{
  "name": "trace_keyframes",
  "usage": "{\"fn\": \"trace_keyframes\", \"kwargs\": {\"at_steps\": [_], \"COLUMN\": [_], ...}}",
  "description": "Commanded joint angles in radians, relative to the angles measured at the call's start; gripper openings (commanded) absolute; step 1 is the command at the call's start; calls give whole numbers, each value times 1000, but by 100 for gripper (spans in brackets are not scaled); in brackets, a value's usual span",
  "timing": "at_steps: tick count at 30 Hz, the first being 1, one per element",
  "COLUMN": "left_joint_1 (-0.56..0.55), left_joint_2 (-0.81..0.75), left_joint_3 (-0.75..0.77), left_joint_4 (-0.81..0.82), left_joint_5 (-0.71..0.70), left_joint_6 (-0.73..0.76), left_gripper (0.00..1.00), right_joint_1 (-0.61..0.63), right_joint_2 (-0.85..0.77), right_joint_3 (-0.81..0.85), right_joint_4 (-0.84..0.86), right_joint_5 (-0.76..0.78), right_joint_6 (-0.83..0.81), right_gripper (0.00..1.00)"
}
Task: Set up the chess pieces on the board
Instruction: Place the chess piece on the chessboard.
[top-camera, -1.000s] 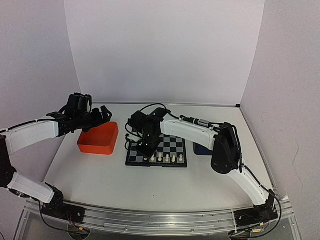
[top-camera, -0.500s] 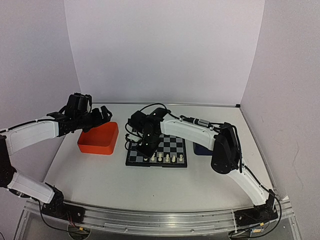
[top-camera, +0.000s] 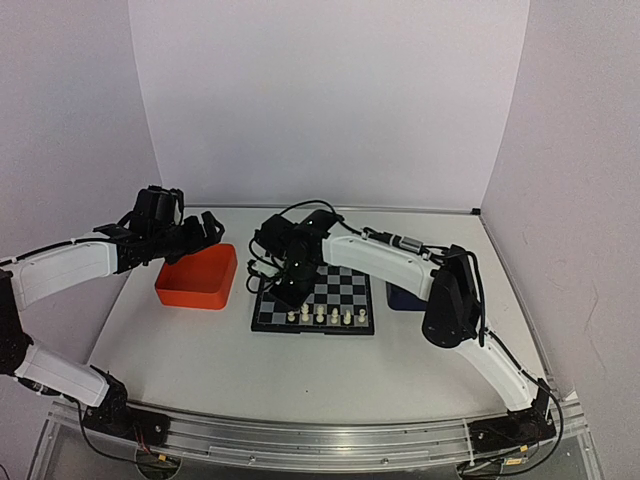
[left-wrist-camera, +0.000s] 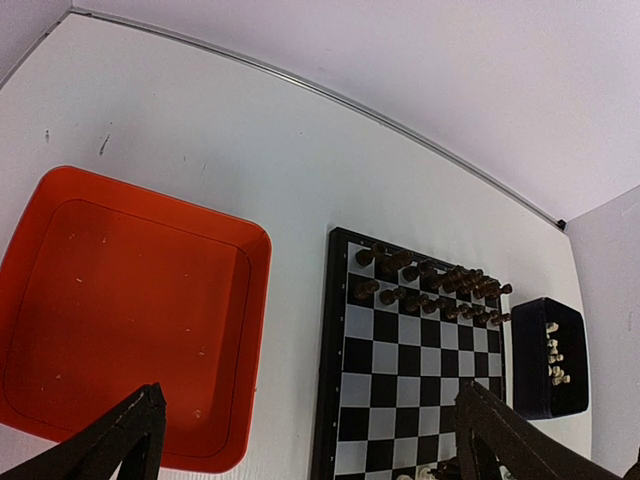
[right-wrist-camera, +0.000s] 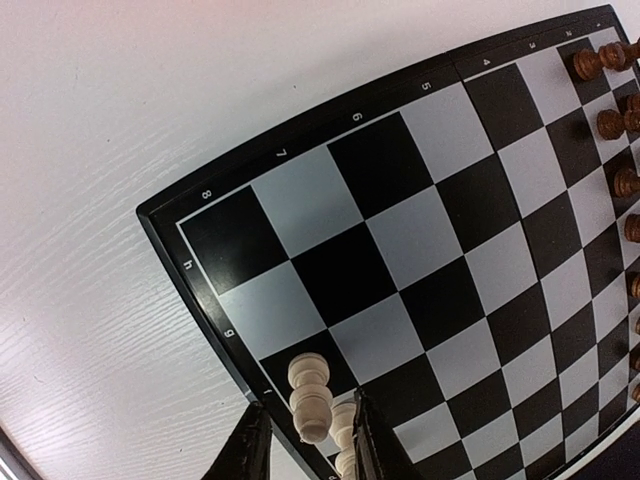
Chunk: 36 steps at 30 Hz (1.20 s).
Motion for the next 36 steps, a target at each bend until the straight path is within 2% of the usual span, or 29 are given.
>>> {"fn": "trace_keyframes", "kwargs": {"at_steps": [1,6,15,24,36], "left_joint_1": [5,6,6,6,7], "left_joint_2": [-34,-39,-62,-95,-71], "left_joint_3": [0,9,39,68,125], "left_joint_4": [52,62,65,53,64], "left_joint_5": [14,15,5,-17,-31], "left_joint_6": [22,29,48,70,114], "left_gripper": [100,100,100,100,100], "right_joint_1": [3,2,-30,-114,-288], "right_joint_2": [-17,-64,-235,-440,-768], "right_joint_3": [48,54,-40,-263,-705], "right_joint_4": [5,26,102,170,298], "right_joint_5": [-20,13,138,230,301], "right_joint_6": [11,51,144,248,374], "right_gripper": [28,34,58,77,85]}}
